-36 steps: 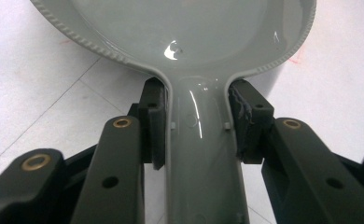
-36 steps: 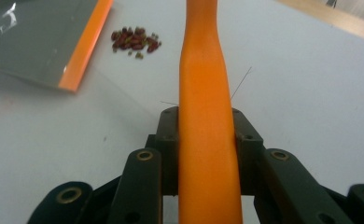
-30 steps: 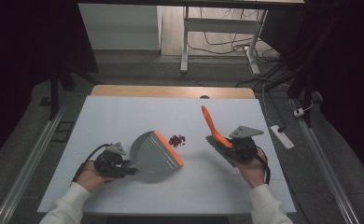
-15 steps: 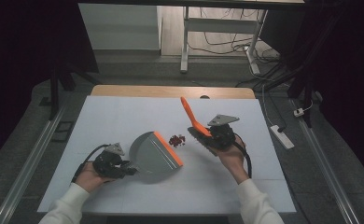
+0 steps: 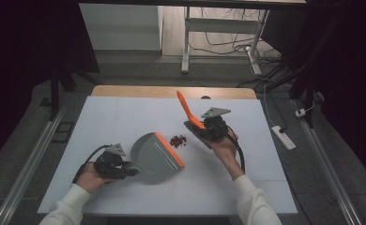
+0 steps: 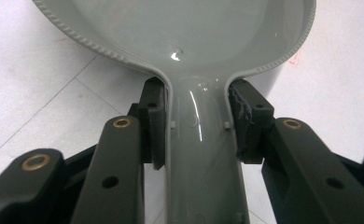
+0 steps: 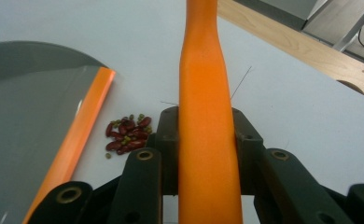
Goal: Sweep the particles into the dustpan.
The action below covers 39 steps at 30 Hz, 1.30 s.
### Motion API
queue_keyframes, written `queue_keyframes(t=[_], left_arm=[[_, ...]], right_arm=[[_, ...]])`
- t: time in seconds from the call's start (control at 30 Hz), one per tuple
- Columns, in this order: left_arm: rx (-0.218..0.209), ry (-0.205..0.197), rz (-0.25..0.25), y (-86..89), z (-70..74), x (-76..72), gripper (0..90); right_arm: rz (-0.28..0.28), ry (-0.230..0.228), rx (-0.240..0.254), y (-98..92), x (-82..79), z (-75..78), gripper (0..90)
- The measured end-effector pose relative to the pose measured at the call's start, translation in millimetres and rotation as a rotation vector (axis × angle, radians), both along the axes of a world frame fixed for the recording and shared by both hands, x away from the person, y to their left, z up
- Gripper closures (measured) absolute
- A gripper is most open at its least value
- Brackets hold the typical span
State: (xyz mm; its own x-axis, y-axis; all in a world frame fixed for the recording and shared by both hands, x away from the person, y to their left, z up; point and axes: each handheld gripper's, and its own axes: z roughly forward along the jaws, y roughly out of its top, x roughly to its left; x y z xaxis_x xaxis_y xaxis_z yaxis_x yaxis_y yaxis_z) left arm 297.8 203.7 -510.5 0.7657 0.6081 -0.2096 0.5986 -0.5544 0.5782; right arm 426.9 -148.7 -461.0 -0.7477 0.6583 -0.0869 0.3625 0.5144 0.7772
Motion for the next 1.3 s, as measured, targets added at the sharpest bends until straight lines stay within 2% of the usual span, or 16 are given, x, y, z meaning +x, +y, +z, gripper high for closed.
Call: queue_keyframes(t=[0.3,0.57,0.8,1.1,1.3], left_arm=[[0.003,0.005,-0.002,-1.2,-1.1,0.3,61.9],[0.004,0.012,-0.002,-1.1,-1.9,1.2,61.9],[0.001,0.025,-0.003,-1.3,-3.0,3.1,61.9],[-0.002,0.028,-0.003,-1.5,-3.7,3.5,61.9],[-0.003,0.029,-0.005,-1.8,-4.0,3.8,61.9]], right_arm=[[0.004,0.024,-0.046,13.7,17.1,-15.3,70.6],[0.011,0.025,-0.092,20.5,19.2,-22.1,70.6],[0.0,0.03,-0.09,21.3,22.4,-24.1,70.6],[0.029,0.043,-0.105,32.0,22.0,-28.8,70.6],[0.044,0.052,-0.098,36.0,21.0,-30.6,70.6]])
